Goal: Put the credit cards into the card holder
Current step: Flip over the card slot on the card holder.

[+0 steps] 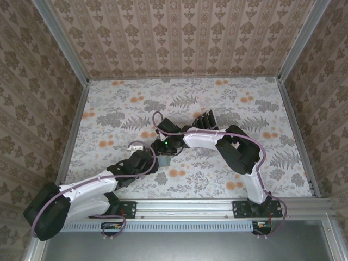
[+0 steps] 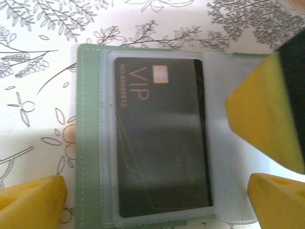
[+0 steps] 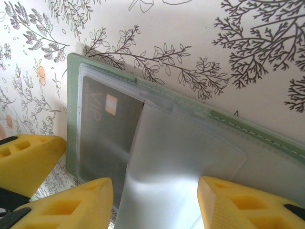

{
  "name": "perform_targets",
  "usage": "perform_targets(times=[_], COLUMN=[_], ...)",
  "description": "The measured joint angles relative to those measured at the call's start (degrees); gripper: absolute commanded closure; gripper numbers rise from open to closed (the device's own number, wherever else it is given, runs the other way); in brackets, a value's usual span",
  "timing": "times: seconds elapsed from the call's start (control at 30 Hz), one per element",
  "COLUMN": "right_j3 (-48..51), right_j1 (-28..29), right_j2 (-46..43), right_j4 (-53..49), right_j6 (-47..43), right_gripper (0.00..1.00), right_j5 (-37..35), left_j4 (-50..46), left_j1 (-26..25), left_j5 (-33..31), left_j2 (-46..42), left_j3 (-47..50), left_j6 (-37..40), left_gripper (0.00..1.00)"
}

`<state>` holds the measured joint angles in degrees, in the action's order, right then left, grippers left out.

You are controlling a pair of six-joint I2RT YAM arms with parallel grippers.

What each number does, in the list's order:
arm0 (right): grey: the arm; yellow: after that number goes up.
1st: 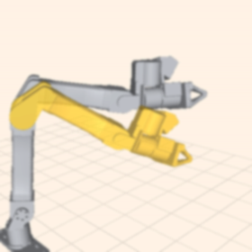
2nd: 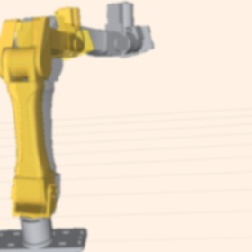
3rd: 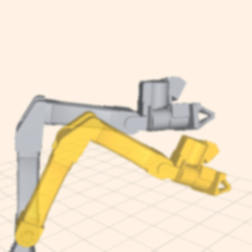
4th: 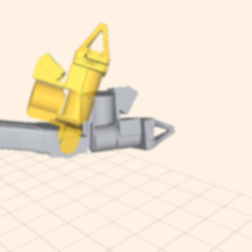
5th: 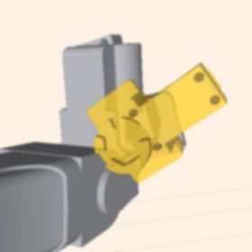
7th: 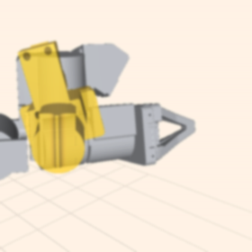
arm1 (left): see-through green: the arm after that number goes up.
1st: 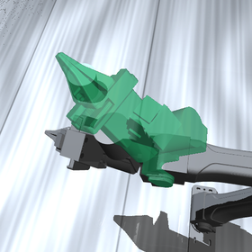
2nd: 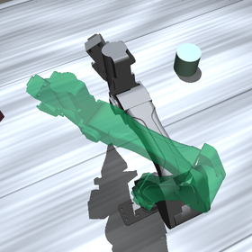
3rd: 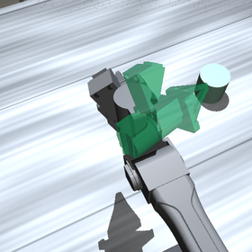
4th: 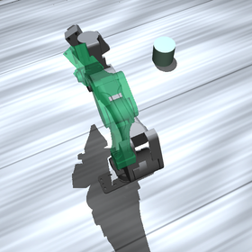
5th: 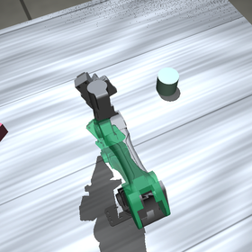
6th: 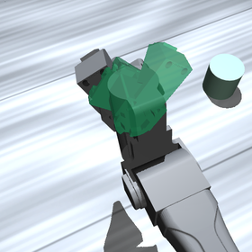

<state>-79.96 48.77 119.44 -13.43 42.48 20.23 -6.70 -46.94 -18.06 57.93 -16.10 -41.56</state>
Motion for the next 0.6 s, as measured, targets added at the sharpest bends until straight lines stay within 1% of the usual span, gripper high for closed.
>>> perform_targets(times=[0.27,0.6], right_j3=[0.2,5.5], right_j1=[-0.2,-0.9], right_j2=[-0.4,-8.0], right_j4=[0.3,2.8], right_j6=[0.3,1.7], right_gripper=[0.45,0.45], right_j5=[0.2,-0.2], left_j4=[-0.6,-0.5], left_j1=[-0.4,-0.7], left_j5=[-3.1,-4.3], left_j2=[2.1,3.9], left_j3=[0.0,-0.7], left_j6=[-2.4,-4.1], left_gripper=[0.00,0.00])
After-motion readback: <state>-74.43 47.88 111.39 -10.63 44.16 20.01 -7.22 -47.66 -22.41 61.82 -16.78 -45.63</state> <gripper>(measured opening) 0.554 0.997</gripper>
